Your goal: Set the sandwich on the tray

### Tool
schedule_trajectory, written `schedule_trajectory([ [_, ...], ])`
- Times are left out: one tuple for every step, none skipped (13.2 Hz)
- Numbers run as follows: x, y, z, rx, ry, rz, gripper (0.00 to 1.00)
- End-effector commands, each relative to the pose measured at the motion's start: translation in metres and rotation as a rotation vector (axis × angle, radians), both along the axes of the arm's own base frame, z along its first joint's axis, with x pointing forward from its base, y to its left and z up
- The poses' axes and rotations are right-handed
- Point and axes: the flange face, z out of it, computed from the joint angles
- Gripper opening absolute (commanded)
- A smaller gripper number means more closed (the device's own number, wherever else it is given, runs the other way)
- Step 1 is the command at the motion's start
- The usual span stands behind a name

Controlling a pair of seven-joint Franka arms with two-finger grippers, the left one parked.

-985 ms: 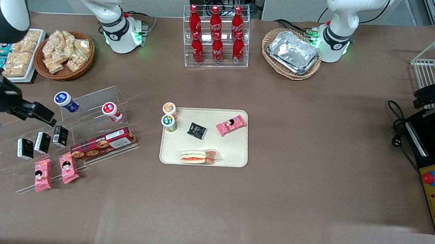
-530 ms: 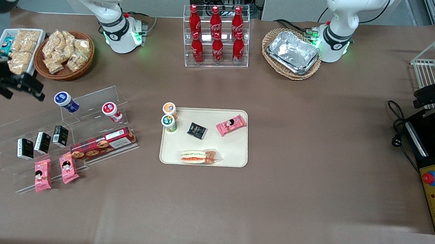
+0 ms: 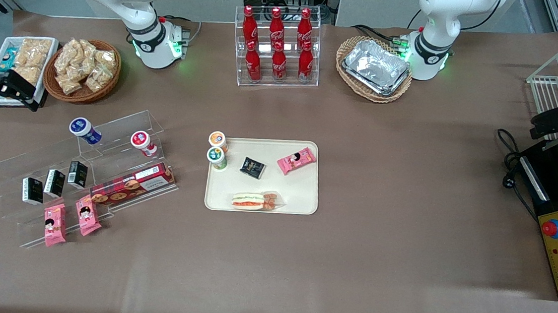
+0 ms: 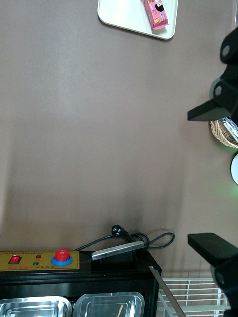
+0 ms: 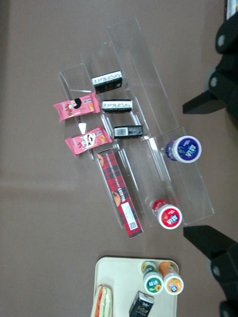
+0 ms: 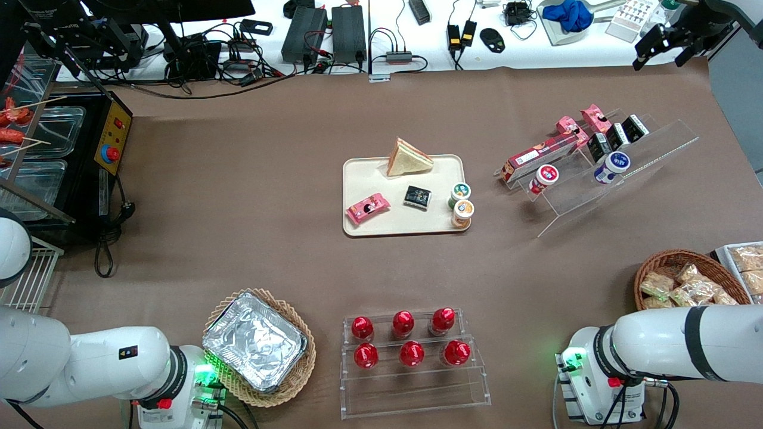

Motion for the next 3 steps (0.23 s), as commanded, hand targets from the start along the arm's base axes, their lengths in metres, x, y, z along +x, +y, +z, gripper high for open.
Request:
schedule_trajectory([
  [0.0434,-0.0005,0.0104,-0.032,0.001,0.006,1.0],
  [0.0464,-0.0019,0.0127,-0.033,0.013,0.003,1.0],
  [0.0449,-0.0034,0.0114,-0.031,0.027,-0.003,1.0],
])
